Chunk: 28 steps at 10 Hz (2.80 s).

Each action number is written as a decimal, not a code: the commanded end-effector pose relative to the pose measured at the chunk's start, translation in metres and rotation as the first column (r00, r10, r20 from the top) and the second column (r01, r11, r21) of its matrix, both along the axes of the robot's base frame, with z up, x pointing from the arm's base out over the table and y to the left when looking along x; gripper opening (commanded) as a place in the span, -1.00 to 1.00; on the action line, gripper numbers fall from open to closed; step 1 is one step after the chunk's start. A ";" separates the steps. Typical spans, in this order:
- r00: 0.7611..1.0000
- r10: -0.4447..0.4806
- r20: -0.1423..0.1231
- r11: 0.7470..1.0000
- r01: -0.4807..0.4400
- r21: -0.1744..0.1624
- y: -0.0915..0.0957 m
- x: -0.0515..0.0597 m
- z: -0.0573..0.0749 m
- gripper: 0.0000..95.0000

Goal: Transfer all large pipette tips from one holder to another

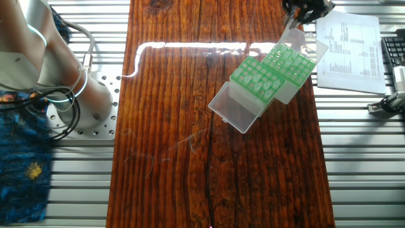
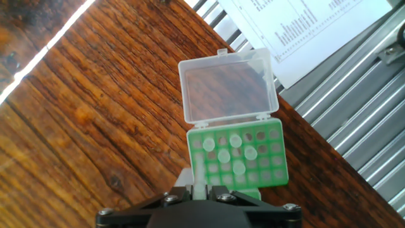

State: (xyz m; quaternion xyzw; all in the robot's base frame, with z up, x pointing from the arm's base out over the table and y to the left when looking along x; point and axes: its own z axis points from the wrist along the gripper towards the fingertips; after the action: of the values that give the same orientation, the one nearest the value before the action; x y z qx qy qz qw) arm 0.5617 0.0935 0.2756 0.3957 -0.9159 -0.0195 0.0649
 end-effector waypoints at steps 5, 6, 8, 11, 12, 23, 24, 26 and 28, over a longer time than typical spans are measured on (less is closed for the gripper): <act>1.000 0.010 -0.021 1.000 -0.011 -0.026 0.001 -0.013 0.037 -1.00; 1.000 0.016 -0.026 0.999 -0.017 -0.032 -0.002 -0.016 0.039 -1.00; 0.999 0.017 -0.031 0.999 -0.019 -0.043 -0.011 -0.028 0.042 -1.00; 1.000 0.009 -0.016 0.999 -0.010 -0.033 -0.022 -0.050 0.034 -1.00; 0.999 0.031 -0.018 0.999 -0.031 -0.044 -0.025 -0.055 0.036 -1.00; 0.997 0.075 0.009 0.996 -0.074 -0.041 -0.051 -0.075 0.020 -1.00; 0.997 0.076 0.010 0.996 -0.075 -0.043 -0.052 -0.076 0.019 -1.00; 0.996 0.083 0.014 0.996 -0.083 -0.040 -0.055 -0.076 0.015 -1.00; 0.997 0.080 0.015 0.996 -0.080 -0.036 -0.056 -0.077 0.013 -1.00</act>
State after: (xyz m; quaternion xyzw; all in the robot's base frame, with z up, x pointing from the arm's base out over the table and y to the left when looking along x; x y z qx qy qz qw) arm 0.4848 0.0377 0.2877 0.4311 -0.8999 0.0020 0.0662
